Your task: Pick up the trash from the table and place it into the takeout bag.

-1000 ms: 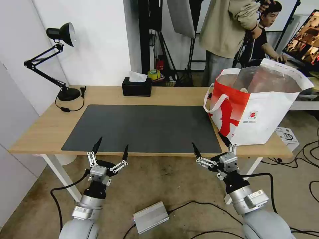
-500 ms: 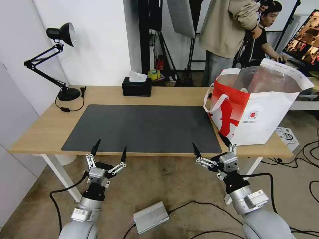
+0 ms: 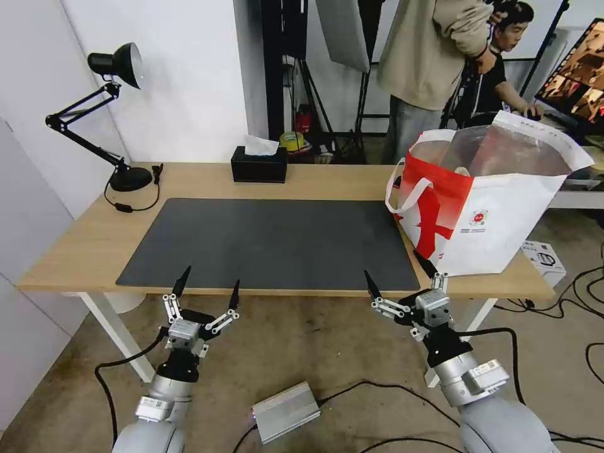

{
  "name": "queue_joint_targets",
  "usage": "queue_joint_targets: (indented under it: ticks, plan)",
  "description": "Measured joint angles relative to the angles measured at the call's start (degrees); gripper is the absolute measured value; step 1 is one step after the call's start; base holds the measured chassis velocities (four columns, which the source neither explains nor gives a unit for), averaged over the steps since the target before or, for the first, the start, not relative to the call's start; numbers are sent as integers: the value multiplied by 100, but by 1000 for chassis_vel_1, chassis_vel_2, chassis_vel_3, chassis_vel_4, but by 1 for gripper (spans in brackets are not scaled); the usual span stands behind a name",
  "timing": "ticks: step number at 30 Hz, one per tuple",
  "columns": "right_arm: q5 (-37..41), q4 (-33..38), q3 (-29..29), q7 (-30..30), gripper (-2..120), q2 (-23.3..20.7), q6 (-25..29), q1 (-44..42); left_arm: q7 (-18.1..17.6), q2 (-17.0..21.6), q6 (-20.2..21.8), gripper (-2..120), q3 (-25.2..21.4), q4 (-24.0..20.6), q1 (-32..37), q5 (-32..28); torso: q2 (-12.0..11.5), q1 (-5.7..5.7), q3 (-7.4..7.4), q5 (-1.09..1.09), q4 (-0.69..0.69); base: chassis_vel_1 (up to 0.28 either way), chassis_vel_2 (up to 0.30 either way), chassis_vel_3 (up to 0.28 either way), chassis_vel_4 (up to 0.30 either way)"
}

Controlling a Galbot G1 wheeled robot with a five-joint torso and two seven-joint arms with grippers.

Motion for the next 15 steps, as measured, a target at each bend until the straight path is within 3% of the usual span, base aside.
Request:
queue_joint_targets:
  ticks: [15]
  plan:
    - [0, 0, 0, 0, 100, 0, 0, 0, -5, 3, 0, 100, 3, -1, -1, 5, 0, 0, 0, 0, 0, 0, 0, 0, 0]
